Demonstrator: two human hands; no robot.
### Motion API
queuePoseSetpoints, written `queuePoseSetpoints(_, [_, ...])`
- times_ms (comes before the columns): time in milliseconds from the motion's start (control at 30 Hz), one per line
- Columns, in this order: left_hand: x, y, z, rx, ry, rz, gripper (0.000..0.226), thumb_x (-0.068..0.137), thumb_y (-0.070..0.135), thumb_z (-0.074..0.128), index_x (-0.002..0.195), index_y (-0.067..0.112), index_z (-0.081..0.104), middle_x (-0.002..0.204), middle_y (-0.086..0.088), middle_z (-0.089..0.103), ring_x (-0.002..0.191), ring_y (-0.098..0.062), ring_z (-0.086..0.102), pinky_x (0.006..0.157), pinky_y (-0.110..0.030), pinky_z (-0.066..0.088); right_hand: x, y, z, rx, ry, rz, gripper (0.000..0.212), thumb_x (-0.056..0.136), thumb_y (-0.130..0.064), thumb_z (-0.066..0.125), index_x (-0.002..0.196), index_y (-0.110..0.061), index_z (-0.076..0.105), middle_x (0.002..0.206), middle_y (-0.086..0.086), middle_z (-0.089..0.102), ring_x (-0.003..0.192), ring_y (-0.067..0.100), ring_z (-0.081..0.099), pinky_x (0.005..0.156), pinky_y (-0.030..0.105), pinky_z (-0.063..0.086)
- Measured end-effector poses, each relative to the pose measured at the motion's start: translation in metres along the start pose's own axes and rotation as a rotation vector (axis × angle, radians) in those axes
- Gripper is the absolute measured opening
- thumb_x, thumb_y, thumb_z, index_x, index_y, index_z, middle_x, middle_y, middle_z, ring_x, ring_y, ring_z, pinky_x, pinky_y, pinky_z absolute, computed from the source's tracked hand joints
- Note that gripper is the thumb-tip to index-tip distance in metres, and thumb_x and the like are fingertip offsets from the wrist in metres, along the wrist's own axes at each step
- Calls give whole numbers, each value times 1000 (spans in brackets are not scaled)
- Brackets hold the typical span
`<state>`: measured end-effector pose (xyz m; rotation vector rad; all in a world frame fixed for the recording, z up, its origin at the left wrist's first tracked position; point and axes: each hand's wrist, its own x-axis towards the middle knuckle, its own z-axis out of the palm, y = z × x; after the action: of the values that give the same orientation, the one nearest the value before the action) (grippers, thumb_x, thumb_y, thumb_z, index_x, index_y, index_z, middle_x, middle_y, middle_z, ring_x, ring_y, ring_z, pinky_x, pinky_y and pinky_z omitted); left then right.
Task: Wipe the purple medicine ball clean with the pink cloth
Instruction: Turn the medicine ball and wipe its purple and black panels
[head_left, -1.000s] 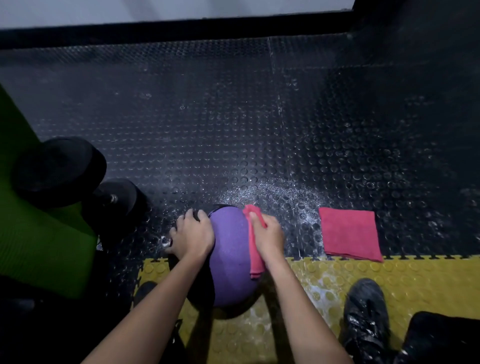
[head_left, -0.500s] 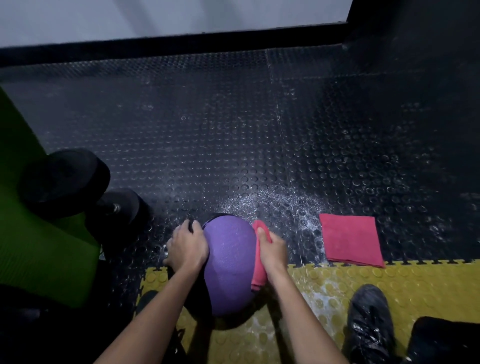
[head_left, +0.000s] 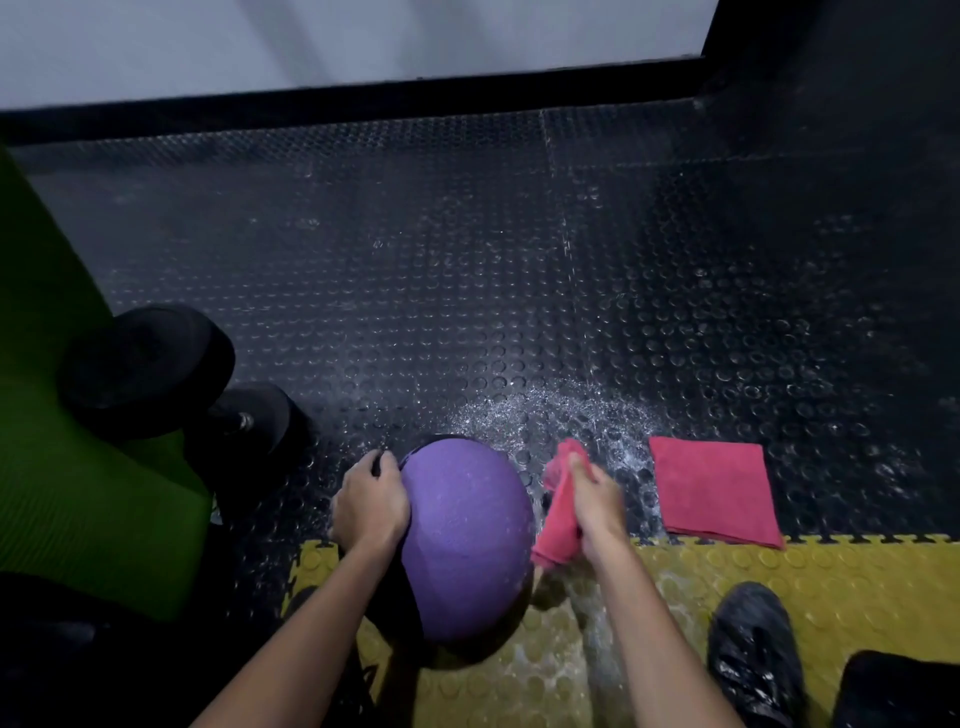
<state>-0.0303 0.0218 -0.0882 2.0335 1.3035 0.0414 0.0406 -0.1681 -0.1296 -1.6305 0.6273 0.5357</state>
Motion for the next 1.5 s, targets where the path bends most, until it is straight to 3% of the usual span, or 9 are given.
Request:
queuePoseSetpoints(133, [0,1,1,10,7,0,38,95,38,36,123,28,58,131,-4,56,119,-32,49,102,-47,36,-17,-3,8,13,27,-104,34,92,-38,47,117,-18,58,94,0,63,86,24,61,76,31,49])
queuePoseSetpoints(367, [3,1,-4,23,1,-33,32,94,33,38,113,25,63,126,-11,58,113,-35,51,92,-39,37,-78,17,70,-577,27,-1009,36,83,-52,43,107,-36,65,123,-15,57,116,11,38,99,24,30])
queuePoseSetpoints(433, [7,-2,-6,-19,-14,-11,35,94,35,40,122,24,60,133,-8,54,121,-33,48,96,-38,35,-63,13,64,-511,-51,-955,34,84,-50,44,108,-36,65,121,-13,57,112,9,42,96,22,32])
queuePoseSetpoints(600, [-1,-11,-5,36,-126,310,61,75,65,46,130,40,51,147,14,38,136,-16,33,111,-48,26,-24,5,34,-298,-47,-338,31,93,-37,44,111,-20,64,113,3,62,97,18,57,80,25,42])
queuePoseSetpoints(867, [12,3,-6,-14,-202,269,52,76,67,51,120,41,60,137,13,52,127,-16,46,108,-39,33,-83,47,75,-342,275,-943,30,85,-41,50,108,-33,66,125,-6,56,118,18,44,99,31,35])
queuePoseSetpoints(1133, [-31,-16,-6,180,-10,5,52,96,53,26,140,29,36,145,-11,31,128,-38,31,107,-49,19,-54,-10,56,-657,-79,-801,30,90,-41,48,117,-36,60,124,-13,51,109,18,40,93,24,32])
queuePoseSetpoints(1267, [-18,-8,-17,4,11,-181,51,97,49,25,136,20,42,144,-18,30,132,-36,27,109,-51,16,-68,22,37,-506,-126,-921,35,85,-48,43,111,-36,63,119,-14,53,107,10,40,90,11,29])
queuePoseSetpoints(1400, [-17,-15,-15,60,-139,-134,51,100,40,24,141,15,40,147,-18,33,133,-38,32,110,-44,23,-52,26,14,-284,-87,-314,25,93,-35,46,99,-21,66,94,-4,60,86,13,57,68,21,40])
queuePoseSetpoints(1500, [-25,-32,-2,42,-160,-114,47,98,32,25,127,9,54,136,-17,49,121,-34,46,104,-42,33,-52,25,7,-376,-33,-199,31,93,-37,45,96,-15,66,86,1,63,84,20,59,71,28,44])
